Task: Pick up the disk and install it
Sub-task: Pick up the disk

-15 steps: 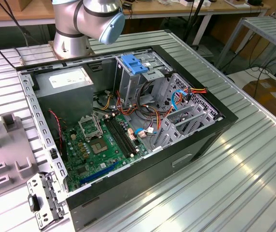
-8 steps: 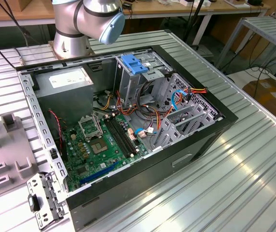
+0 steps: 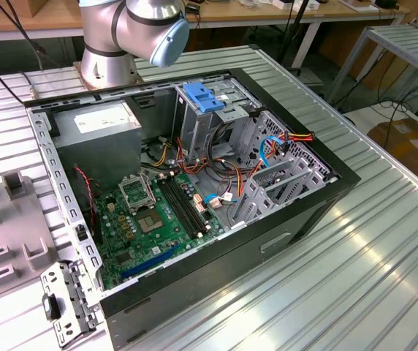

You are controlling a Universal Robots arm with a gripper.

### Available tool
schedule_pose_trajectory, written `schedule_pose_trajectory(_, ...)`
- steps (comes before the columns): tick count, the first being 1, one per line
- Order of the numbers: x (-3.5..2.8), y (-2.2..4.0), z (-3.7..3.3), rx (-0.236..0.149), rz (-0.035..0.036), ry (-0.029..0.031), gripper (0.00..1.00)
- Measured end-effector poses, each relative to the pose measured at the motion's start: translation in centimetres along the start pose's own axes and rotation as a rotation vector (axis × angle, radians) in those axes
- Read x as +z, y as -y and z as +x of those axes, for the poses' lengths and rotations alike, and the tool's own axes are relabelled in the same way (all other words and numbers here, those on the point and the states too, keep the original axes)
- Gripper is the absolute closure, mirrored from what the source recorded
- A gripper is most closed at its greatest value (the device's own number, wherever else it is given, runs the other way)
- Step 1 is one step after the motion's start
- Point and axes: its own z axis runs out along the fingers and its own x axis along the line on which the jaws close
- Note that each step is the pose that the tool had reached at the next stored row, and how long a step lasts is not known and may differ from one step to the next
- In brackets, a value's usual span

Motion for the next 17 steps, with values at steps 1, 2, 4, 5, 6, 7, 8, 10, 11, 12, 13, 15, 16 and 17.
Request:
schedule_pose_trajectory(1, 0.0, 0.0, 0.0, -0.006, -0.0001, -0.0002, 0.89)
schedule_pose_trajectory(2, 0.0, 0.0, 0.0, -0.012, -0.0003, -0.0005, 0.89)
schedule_pose_trajectory(4, 0.0, 0.0, 0.0, -0.026, -0.0006, -0.0011, 0.89)
schedule_pose_trajectory(5, 0.0, 0.0, 0.0, -0.036, -0.0009, -0.0016, 0.89)
schedule_pose_trajectory(6, 0.0, 0.0, 0.0, -0.043, -0.001, -0.0019, 0.89)
schedule_pose_trajectory(7, 0.0, 0.0, 0.0, -0.05, -0.0012, -0.0021, 0.89)
schedule_pose_trajectory(8, 0.0, 0.0, 0.0, -0.056, -0.0014, -0.0025, 0.89)
schedule_pose_trajectory(10, 0.0, 0.0, 0.0, -0.069, -0.0017, -0.0031, 0.89)
schedule_pose_trajectory(11, 0.0, 0.0, 0.0, -0.075, -0.0018, -0.0033, 0.89)
schedule_pose_trajectory(12, 0.0, 0.0, 0.0, -0.082, -0.002, -0.0036, 0.89)
schedule_pose_trajectory(13, 0.0, 0.0, 0.0, -0.088, -0.0022, -0.0039, 0.89)
schedule_pose_trajectory(15, 0.0, 0.0, 0.0, -0.1, -0.0024, -0.0044, 0.89)
schedule_pose_trajectory(16, 0.0, 0.0, 0.0, -0.107, -0.0026, -0.0047, 0.89)
schedule_pose_trajectory(17, 0.0, 0.0, 0.0, -0.113, -0.0028, -0.005, 0.89)
